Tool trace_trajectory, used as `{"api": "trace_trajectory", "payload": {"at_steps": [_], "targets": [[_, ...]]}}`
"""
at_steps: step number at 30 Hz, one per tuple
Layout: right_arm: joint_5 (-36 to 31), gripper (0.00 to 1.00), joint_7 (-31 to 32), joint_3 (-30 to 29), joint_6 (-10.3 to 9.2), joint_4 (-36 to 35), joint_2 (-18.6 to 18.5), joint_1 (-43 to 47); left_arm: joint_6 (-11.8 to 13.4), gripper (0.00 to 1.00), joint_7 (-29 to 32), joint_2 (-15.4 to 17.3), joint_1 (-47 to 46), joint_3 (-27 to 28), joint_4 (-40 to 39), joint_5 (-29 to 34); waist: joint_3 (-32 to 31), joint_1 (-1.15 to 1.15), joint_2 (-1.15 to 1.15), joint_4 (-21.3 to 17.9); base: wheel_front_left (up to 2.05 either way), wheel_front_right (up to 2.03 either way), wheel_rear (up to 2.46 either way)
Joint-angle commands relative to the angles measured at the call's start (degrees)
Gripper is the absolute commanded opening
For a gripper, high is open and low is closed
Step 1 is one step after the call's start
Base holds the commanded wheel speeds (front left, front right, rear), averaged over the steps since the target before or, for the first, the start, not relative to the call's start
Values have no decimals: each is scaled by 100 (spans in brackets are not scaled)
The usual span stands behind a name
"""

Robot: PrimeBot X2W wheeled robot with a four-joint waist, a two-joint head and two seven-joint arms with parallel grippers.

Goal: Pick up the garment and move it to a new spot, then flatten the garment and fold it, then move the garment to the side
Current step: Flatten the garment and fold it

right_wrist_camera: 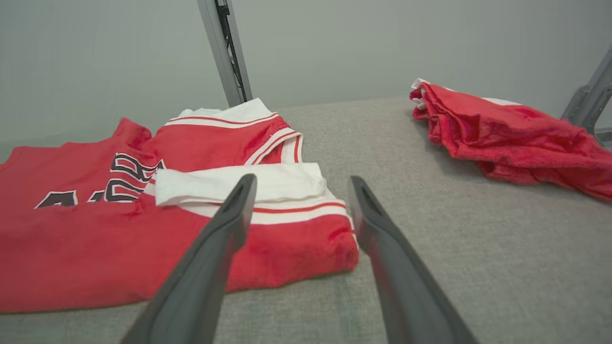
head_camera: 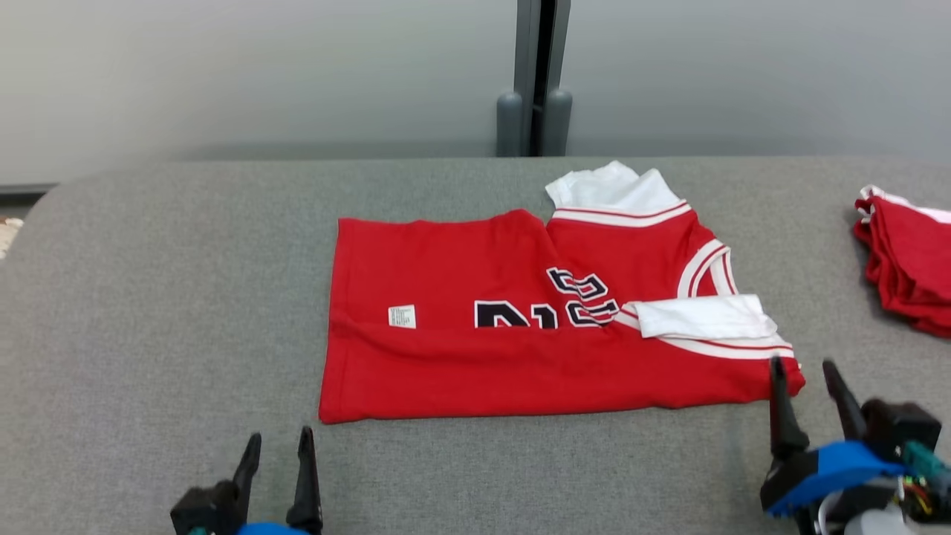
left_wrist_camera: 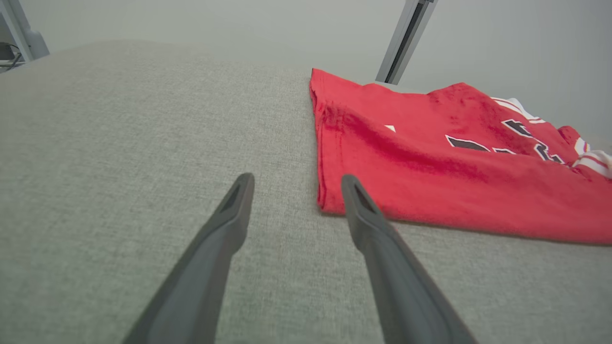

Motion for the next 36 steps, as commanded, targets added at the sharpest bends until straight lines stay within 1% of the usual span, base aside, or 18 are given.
{"api": "trace_trajectory", "payload": {"at_steps": [1,5,8,14,19,27,33,36], "targets": [[26,100,-19,32,0,-23,-3,223,37,100,-17,1,146,-30,-54,-23,-158,1,0,-63,0,0,0],[144,100,-19,127,-1,30,-2,680,114,100,-16,1,547,-166,-116,-43,-372,1,0,-29,0,0,0],[268,100,-19,271,0,100,7,899,165,100,-16,4,668,-218,-168,-71,-444,1,0,-13,0,0,0],[227,100,-19,368,0,149,1,869,207,100,-16,2,619,-256,-197,-14,-432,1,0,2,0,0,0],[269,100,-18,395,0,127,1,661,154,100,-16,2,292,-252,-158,-3,-222,1,0,1,0,0,0],[209,100,-19,202,0,63,1,33,-3,100,-16,1,-610,-189,133,156,464,1,0,-46,0,0,0],[22,100,-18,-28,0,198,3,-555,-38,100,-16,3,-1157,-89,681,337,921,1,0,-118,0,0,0],[-139,100,-18,-204,0,337,2,-715,-60,100,-6,1,-1279,-142,922,357,1053,1,0,-128,0,0,0]]}}
